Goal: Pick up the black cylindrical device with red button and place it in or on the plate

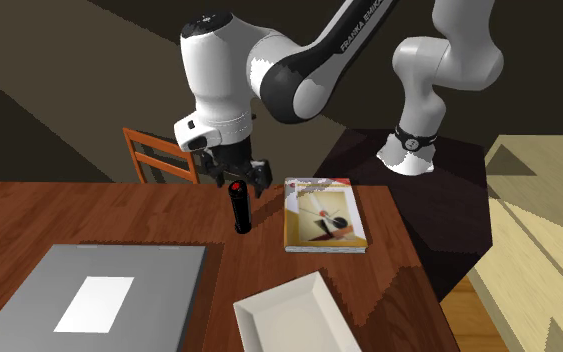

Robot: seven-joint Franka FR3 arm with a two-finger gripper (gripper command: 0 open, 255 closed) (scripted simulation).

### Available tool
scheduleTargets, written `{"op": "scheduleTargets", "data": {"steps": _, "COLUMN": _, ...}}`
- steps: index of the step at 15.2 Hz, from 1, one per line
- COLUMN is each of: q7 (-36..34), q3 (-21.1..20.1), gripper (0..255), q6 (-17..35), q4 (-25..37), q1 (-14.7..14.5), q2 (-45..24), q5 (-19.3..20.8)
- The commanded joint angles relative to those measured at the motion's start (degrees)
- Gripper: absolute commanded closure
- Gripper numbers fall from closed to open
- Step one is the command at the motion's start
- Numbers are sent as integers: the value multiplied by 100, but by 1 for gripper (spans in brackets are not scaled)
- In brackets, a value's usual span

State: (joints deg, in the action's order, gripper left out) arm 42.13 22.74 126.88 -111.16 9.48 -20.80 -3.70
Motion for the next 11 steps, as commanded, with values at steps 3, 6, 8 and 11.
{"op": "scheduleTargets", "data": {"steps": 3, "q7": 10, "q3": -2, "gripper": 0, "q6": 24, "q4": -5, "q1": 7, "q2": -16, "q5": -8}}
{"op": "scheduleTargets", "data": {"steps": 6, "q7": 9, "q3": -2, "gripper": 0, "q6": 23, "q4": -5, "q1": 7, "q2": -16, "q5": -8}}
{"op": "scheduleTargets", "data": {"steps": 8, "q7": 9, "q3": -2, "gripper": 255, "q6": 23, "q4": -5, "q1": 7, "q2": -16, "q5": -8}}
{"op": "scheduleTargets", "data": {"steps": 11, "q7": 10, "q3": -2, "gripper": 255, "q6": 22, "q4": -4, "q1": 7, "q2": -17, "q5": -8}}
